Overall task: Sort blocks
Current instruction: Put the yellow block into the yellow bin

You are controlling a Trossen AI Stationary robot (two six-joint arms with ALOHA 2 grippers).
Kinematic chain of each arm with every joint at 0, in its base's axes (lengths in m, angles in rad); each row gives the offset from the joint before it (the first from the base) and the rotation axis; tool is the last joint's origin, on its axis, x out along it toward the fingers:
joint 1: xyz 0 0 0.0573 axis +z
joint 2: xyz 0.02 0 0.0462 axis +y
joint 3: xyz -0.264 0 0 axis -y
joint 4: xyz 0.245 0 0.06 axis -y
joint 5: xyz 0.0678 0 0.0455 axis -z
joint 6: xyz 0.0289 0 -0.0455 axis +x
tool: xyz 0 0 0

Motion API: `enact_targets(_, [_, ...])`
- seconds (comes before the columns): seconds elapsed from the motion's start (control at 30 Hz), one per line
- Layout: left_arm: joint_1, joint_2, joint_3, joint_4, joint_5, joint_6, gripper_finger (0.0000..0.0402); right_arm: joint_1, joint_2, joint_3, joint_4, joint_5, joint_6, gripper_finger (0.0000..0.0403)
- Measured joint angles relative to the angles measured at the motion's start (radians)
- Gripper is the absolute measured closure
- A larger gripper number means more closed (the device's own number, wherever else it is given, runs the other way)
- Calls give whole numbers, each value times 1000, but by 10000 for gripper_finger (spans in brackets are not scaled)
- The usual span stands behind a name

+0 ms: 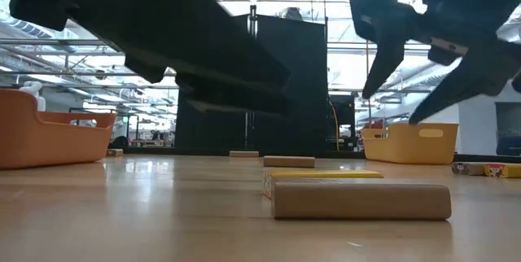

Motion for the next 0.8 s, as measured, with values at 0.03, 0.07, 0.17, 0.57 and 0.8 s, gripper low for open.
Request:
enact_targets(0.03, [0,0,0,-12,-1,-13,179,1,10,0,2,-1,-5,197])
enact_targets(0.07, [0,0,0,-23,-1,-19,179,5,18,0,0,-2,-7,197])
enact_targets(0.17, [-1,0,0,-24,-1,-19,179,7,32,0,15,-5,-14,197])
enact_targets(0.57, [0,44,1,9,-114,35,179,6,22,-1,108,-7,-35,197])
enact_targets(0.8, [-4,121,35,38,-136,31,179,6,22,-1,179,-7,-9,197])
